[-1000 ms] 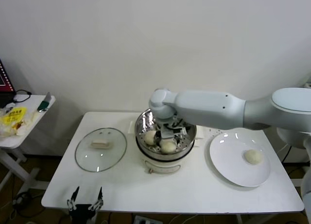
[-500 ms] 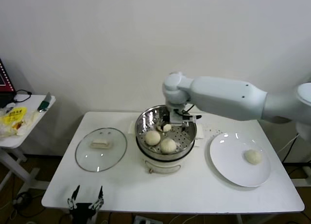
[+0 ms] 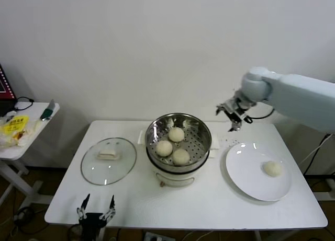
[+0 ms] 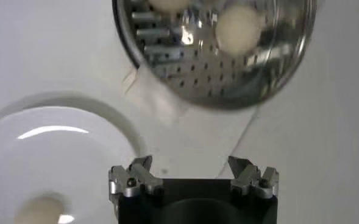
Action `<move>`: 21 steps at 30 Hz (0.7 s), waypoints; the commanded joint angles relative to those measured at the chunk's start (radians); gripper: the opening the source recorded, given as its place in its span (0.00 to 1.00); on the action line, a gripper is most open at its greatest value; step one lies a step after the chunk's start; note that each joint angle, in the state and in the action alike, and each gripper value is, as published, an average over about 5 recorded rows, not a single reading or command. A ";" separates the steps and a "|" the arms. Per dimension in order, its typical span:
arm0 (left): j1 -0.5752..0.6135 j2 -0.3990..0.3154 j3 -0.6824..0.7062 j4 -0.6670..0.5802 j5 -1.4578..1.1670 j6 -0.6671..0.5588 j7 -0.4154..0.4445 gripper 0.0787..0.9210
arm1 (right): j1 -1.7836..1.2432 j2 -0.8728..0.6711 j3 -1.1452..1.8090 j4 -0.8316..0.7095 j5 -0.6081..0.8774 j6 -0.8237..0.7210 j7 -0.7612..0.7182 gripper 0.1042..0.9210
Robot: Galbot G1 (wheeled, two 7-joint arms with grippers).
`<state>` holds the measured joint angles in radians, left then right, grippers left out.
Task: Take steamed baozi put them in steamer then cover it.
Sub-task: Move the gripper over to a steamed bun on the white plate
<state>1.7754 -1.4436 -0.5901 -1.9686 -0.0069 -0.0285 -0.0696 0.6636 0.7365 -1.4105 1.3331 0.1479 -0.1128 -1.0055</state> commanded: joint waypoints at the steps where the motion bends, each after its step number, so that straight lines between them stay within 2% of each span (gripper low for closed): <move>1: -0.008 -0.003 0.000 -0.005 0.006 0.006 0.000 0.88 | -0.352 -0.275 0.246 -0.101 -0.036 -0.178 -0.086 0.88; 9: 0.002 -0.005 -0.007 -0.005 0.020 0.011 -0.002 0.88 | -0.661 -0.227 0.520 -0.305 -0.301 -0.046 -0.121 0.88; 16: 0.005 -0.014 -0.008 -0.005 0.032 0.015 -0.003 0.88 | -0.692 -0.124 0.605 -0.447 -0.351 0.018 -0.126 0.88; 21: 0.005 -0.021 -0.006 -0.007 0.042 0.017 -0.004 0.88 | -0.688 -0.086 0.593 -0.466 -0.357 0.022 -0.140 0.88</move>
<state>1.7808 -1.4619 -0.5970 -1.9754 0.0282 -0.0128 -0.0729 0.1102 0.6021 -0.9450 1.0099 -0.1125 -0.1286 -1.1192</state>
